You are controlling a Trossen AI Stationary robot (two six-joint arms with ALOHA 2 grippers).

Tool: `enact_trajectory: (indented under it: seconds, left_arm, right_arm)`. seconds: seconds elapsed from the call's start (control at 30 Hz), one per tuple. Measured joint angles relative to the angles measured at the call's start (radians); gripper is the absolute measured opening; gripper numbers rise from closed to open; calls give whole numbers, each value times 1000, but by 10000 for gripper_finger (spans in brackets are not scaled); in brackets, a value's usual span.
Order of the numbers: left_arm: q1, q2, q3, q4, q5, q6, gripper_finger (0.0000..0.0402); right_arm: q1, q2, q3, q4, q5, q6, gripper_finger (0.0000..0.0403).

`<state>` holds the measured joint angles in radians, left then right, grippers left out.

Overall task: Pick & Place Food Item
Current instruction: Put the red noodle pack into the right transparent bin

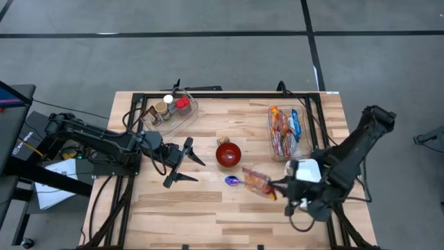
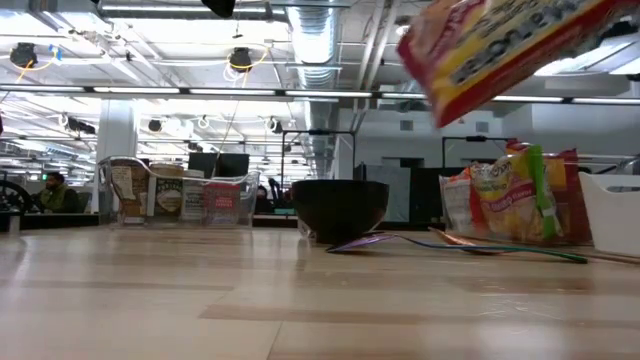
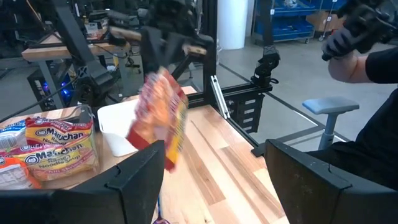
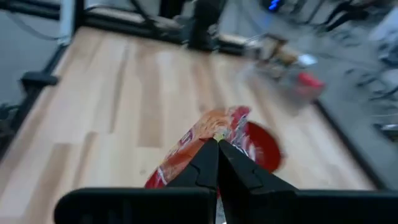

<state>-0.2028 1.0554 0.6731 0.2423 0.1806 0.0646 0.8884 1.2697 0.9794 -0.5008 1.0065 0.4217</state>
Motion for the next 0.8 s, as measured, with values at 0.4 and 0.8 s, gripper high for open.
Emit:
enact_trajectory:
  seconds: [0.4, 0.8]
  left_arm:
    - [0, 0, 0, -2, 0, -1, 268]
    - [3, 0, -32, 8, 0, -1, 268]
  right_arm:
    - [-35, -67, 136, -414, 218, 108, 0]
    - [-261, -67, 280, -1069, 112, 519, 0]
